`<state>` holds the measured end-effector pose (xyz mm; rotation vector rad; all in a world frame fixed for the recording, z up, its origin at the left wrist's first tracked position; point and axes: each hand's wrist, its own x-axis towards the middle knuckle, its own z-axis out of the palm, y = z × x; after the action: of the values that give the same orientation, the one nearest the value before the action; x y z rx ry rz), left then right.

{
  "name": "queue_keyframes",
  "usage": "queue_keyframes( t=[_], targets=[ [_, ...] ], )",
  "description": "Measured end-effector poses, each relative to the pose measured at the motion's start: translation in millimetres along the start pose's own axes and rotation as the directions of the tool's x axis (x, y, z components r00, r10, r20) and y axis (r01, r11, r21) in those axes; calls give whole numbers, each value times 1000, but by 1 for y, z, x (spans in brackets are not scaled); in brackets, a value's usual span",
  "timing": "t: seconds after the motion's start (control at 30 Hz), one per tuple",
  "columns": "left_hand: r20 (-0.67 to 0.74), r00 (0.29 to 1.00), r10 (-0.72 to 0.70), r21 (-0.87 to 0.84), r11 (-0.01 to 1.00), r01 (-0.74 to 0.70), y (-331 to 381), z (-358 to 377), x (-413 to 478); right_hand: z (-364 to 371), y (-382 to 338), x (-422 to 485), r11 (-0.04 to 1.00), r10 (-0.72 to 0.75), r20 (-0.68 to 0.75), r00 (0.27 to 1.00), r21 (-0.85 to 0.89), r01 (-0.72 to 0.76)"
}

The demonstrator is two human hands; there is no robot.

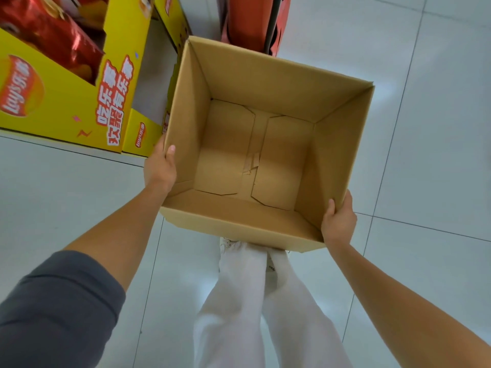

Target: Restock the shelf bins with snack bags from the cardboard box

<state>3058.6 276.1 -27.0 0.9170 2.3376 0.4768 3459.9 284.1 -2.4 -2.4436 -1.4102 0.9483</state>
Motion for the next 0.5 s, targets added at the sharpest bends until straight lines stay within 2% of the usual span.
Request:
queue_keyframes(
  t=[0.27,0.5],
  targets=[
    [4,1000,-22,42,999,22,3,-1,-1,-1,-1,0,1000,19,19,1000,0,-19],
    [32,995,-99,176,980,92,37,-25,-27,-39,-18,-12,999,40,140,989,-15,-38]
  ],
)
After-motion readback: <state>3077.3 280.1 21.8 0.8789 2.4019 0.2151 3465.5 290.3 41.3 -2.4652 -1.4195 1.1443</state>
